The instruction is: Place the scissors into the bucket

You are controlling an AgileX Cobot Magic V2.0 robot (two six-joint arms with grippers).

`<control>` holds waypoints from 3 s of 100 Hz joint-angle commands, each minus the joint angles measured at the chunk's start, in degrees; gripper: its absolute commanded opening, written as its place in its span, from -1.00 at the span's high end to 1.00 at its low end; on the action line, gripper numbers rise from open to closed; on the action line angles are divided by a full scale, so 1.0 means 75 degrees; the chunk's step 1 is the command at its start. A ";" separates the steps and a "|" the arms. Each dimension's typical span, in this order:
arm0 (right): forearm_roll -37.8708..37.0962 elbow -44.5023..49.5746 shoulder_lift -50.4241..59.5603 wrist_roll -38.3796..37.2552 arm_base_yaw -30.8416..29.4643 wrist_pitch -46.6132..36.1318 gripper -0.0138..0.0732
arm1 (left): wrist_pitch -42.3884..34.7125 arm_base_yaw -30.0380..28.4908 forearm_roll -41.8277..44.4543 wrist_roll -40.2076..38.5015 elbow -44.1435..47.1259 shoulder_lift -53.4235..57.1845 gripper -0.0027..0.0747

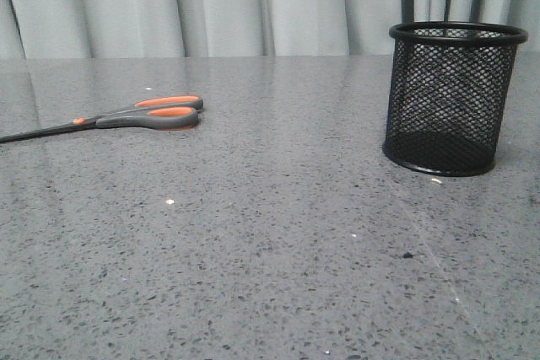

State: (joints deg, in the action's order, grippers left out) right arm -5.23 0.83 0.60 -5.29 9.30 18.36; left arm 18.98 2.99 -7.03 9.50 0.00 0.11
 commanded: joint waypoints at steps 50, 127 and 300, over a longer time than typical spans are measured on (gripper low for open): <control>0.0000 0.0040 0.0172 0.0065 -0.0052 -0.0183 0.82 | -0.0350 -0.0049 -0.0097 -0.0083 0.0303 0.0200 0.98; 0.4096 0.0026 0.0172 -0.0105 -0.0039 -0.3869 0.82 | -0.3143 -0.0049 -0.5909 -0.0079 0.0266 0.0200 0.98; 0.1583 -0.4944 -0.3551 0.0467 -0.0025 0.1610 -0.49 | 0.4184 0.2797 0.1418 0.5589 -1.0702 -1.1686 0.03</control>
State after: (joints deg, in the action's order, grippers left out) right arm 7.01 -34.22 -25.09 -2.57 9.30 34.96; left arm 51.37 23.63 -0.81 51.55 -76.34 -86.98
